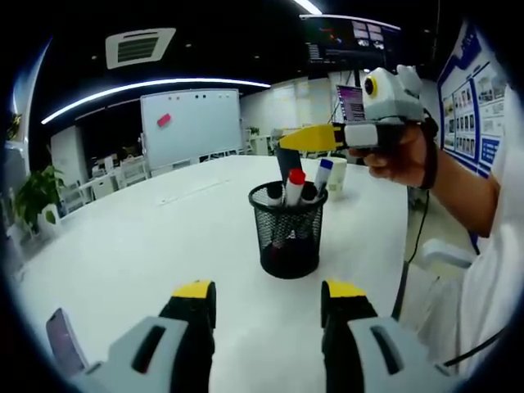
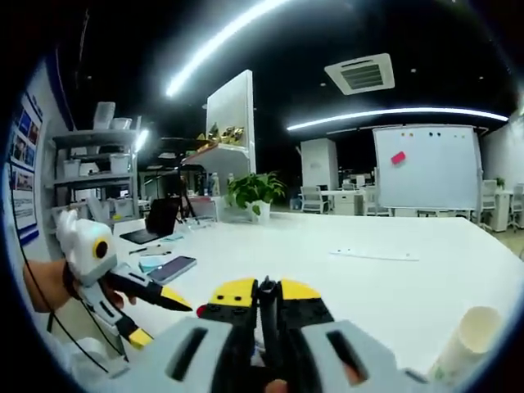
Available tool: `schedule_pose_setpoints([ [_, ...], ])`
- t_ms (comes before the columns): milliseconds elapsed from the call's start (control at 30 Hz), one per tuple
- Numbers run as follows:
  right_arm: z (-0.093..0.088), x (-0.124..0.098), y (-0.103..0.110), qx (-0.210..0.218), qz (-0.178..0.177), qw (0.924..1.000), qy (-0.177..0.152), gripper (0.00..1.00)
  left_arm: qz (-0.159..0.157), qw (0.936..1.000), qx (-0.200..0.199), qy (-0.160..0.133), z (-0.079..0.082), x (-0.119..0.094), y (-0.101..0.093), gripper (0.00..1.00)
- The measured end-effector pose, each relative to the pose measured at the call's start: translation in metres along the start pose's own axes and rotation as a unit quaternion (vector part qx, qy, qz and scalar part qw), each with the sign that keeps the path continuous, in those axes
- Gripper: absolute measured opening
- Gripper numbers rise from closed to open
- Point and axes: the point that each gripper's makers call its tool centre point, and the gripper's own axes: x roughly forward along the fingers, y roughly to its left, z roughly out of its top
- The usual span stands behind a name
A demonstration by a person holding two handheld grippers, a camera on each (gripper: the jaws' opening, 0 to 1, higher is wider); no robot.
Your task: Place the scattered laser pointers and whiteboard markers into the pen holder and stack the scattered paper cups together
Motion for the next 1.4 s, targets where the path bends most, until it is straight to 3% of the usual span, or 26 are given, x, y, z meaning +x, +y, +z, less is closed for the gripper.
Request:
schedule_pose_setpoints([
  [900,-0.0078,0.0006,-0.0005,-0.021,-0.006,0.9997,0.012,0.11,0.003,1.0000,0.000,0.002,0.0002,-0.0002,-0.0001,0.52],
  [1400,-0.0061,0.0035,0.0005,-0.029,0.004,0.9996,0.003,0.22,0.009,0.9999,0.004,0.004,0.0031,-0.0041,0.0047,0.52],
])
